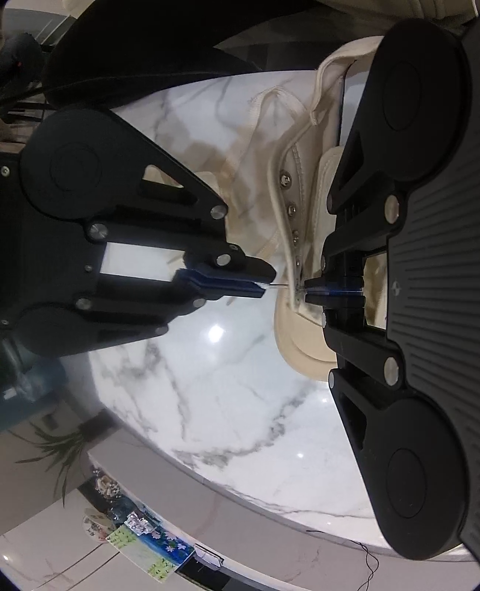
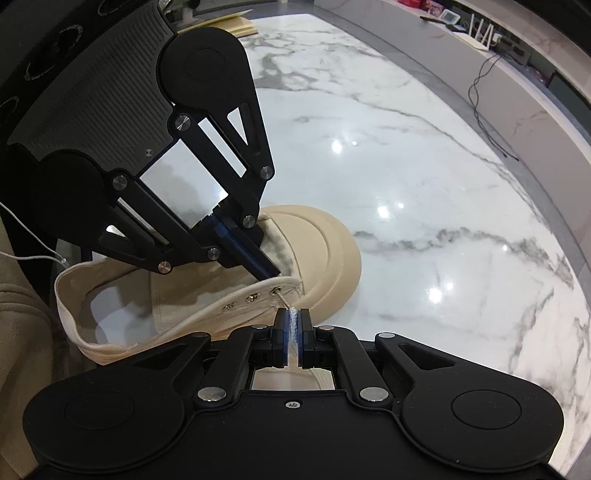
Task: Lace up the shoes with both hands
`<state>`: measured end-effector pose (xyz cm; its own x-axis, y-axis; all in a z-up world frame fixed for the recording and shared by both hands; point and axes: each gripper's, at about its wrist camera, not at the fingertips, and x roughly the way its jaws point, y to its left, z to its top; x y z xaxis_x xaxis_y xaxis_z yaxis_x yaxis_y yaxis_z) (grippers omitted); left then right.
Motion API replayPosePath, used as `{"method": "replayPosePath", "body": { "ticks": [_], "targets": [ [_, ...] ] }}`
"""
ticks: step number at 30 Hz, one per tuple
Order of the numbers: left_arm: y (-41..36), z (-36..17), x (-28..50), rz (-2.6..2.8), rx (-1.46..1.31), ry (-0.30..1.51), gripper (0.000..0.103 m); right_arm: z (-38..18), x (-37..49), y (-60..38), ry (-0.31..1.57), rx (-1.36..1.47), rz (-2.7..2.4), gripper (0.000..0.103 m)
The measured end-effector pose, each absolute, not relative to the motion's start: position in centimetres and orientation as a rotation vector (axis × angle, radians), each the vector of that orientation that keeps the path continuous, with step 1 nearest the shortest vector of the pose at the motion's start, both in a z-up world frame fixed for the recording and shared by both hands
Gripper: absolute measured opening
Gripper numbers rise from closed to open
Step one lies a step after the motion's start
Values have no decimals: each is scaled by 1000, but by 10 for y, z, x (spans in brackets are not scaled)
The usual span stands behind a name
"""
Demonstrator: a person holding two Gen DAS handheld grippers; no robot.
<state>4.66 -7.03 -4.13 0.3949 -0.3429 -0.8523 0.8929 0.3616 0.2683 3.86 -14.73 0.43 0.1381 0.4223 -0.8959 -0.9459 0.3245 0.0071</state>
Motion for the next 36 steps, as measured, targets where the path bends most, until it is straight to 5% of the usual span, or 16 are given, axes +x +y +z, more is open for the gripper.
{"method": "replayPosePath", "body": {
  "ticks": [18,36],
  "targets": [
    [-73,-42,43,-934,928,738,9,0,34,-140,964,-666,1129,3],
    [-68,-39,39,-934,955,751,1,15,29,-134,917,-686,1129,6]
  ]
}}
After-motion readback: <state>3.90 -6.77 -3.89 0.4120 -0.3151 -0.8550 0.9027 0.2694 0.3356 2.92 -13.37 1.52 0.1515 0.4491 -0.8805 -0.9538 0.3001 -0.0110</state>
